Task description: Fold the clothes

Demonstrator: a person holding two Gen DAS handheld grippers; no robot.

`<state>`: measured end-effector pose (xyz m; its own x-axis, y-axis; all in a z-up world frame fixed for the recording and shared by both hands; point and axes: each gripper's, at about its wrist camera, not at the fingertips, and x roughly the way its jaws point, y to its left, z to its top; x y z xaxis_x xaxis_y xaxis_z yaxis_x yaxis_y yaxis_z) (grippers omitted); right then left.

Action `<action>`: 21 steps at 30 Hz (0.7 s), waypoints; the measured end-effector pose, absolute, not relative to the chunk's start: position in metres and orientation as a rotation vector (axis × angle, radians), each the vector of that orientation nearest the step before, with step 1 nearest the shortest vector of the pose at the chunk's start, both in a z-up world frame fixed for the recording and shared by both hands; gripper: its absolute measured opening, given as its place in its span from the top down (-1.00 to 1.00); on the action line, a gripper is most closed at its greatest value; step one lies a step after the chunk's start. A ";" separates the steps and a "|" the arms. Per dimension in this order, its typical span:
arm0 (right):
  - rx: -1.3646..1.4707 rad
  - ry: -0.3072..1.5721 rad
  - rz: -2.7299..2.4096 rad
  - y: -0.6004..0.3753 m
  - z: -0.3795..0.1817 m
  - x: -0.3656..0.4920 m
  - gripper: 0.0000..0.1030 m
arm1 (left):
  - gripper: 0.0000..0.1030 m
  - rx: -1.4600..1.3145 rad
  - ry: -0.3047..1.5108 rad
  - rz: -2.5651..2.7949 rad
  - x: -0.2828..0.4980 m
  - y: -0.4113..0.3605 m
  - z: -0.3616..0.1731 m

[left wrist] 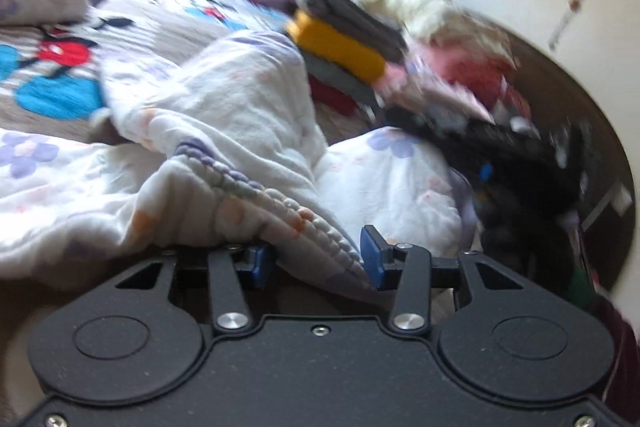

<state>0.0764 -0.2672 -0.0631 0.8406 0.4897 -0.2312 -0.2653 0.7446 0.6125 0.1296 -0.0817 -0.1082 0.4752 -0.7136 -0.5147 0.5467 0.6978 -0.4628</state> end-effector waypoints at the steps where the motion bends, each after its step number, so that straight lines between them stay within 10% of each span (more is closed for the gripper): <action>1: 0.602 0.392 0.403 -0.272 -0.064 0.076 0.95 | -0.11 -0.210 0.757 -0.801 0.127 -0.085 -0.109; 13: 0.600 0.496 0.277 -0.291 -0.091 0.061 0.83 | -0.34 -0.067 0.698 -0.938 0.094 -0.065 -0.085; 17: 0.682 0.519 0.272 -0.295 -0.100 0.040 -0.33 | -0.36 -0.147 0.665 -0.874 0.101 -0.056 -0.075; 21: 0.726 0.556 0.289 -0.290 -0.107 0.018 -0.38 | -0.36 -0.260 0.683 -0.762 0.125 -0.049 -0.069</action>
